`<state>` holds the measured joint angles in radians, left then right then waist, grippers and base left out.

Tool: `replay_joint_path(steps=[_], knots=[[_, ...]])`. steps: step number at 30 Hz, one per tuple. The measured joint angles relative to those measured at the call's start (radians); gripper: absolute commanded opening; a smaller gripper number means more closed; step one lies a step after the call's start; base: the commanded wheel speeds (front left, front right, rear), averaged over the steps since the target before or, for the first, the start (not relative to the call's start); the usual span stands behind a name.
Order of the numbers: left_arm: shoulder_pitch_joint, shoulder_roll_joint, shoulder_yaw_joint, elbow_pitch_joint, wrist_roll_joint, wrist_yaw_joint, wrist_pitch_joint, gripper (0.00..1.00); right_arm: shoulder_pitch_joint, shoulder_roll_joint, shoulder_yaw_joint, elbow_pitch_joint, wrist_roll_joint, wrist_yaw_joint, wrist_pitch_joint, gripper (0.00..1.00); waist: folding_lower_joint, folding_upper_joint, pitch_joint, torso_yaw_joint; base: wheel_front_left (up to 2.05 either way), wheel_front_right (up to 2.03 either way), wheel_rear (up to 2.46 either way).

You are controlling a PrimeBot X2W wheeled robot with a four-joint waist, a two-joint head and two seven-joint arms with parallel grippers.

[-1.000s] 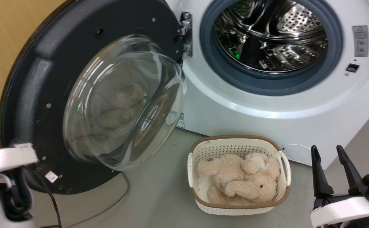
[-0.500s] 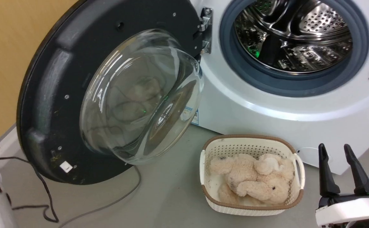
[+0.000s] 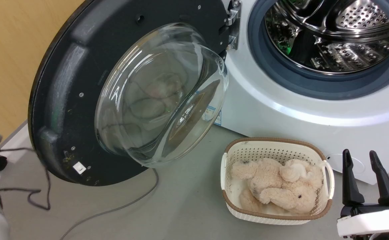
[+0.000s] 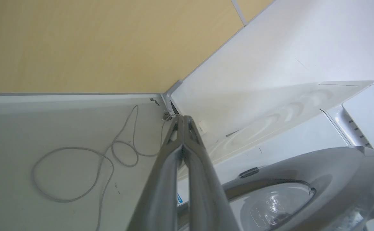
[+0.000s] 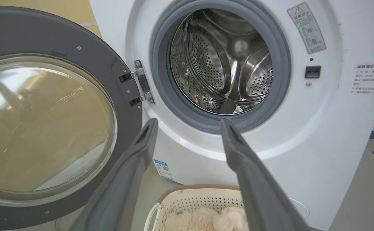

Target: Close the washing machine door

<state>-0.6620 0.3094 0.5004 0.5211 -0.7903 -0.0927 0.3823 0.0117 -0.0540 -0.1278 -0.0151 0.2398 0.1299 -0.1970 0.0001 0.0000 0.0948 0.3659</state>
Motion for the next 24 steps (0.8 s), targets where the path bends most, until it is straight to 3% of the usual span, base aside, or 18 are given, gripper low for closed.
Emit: replay_joint_path(steps=[10,15,24], knots=[[-0.012,0.008,-0.185,-0.046,-0.131,-0.015,0.228,0.00,-0.013,0.000,-0.007,-0.001,0.018,0.000,-0.021,1.00,0.0000,0.0000,0.021,0.026,0.00,0.00,0.00],[0.020,0.045,-0.241,-0.082,-0.217,-0.016,0.312,0.00,-0.013,0.000,-0.020,-0.001,0.029,0.000,-0.032,1.00,0.0000,0.0000,0.024,0.039,0.00,0.00,0.00],[0.113,0.074,-0.349,-0.231,-0.435,-0.026,0.439,0.00,-0.012,0.000,-0.037,-0.002,0.054,0.000,-0.052,1.00,-0.0001,0.0000,0.026,0.076,0.00,0.00,0.00]])
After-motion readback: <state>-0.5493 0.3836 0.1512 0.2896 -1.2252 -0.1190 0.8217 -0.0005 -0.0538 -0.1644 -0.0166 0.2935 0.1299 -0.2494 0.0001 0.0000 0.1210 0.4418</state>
